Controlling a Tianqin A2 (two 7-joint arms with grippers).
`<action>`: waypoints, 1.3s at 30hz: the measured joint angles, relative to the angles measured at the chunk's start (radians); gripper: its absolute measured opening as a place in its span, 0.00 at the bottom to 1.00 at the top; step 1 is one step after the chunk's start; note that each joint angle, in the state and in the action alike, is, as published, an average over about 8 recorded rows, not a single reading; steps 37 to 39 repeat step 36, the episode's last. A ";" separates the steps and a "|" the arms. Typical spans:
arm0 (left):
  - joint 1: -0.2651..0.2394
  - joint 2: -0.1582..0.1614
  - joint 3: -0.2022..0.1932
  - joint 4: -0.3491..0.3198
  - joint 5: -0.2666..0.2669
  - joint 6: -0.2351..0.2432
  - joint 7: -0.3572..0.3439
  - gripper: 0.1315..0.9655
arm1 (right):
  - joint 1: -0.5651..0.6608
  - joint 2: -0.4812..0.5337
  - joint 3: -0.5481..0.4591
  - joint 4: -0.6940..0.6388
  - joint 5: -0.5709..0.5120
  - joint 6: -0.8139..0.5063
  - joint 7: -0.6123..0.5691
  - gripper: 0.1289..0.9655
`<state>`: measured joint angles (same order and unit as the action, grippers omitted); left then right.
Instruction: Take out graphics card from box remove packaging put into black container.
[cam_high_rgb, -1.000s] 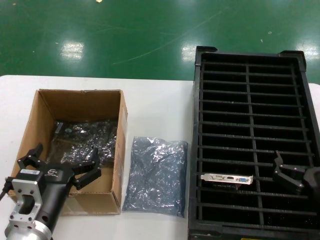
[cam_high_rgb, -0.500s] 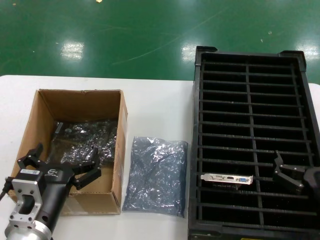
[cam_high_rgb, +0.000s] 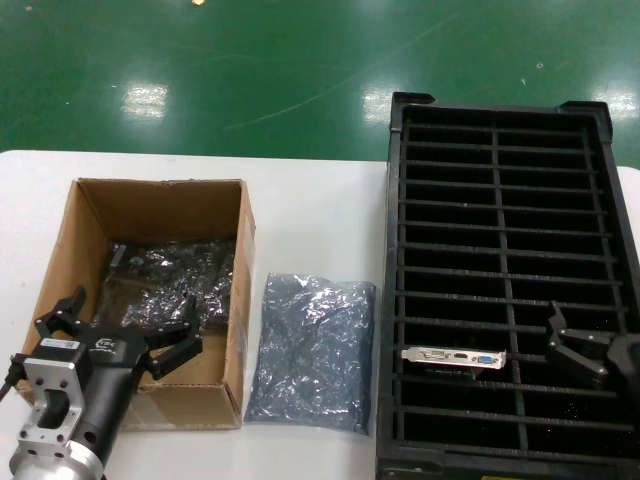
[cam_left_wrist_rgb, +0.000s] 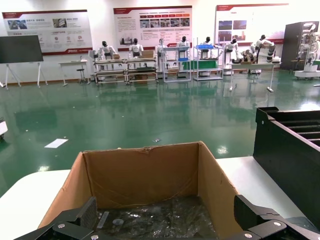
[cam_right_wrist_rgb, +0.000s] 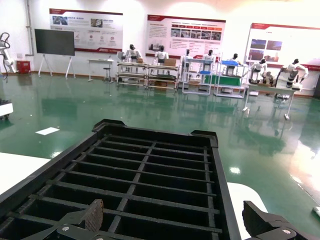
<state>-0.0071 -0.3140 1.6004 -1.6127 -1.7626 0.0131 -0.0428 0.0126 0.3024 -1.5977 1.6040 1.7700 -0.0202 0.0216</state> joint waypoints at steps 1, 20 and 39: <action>0.000 0.000 0.000 0.000 0.000 0.000 0.000 1.00 | 0.000 0.000 0.000 0.000 0.000 0.000 0.000 1.00; 0.000 0.000 0.000 0.000 0.000 0.000 0.000 1.00 | 0.000 0.000 0.000 0.000 0.000 0.000 0.000 1.00; 0.000 0.000 0.000 0.000 0.000 0.000 0.000 1.00 | 0.000 0.000 0.000 0.000 0.000 0.000 0.000 1.00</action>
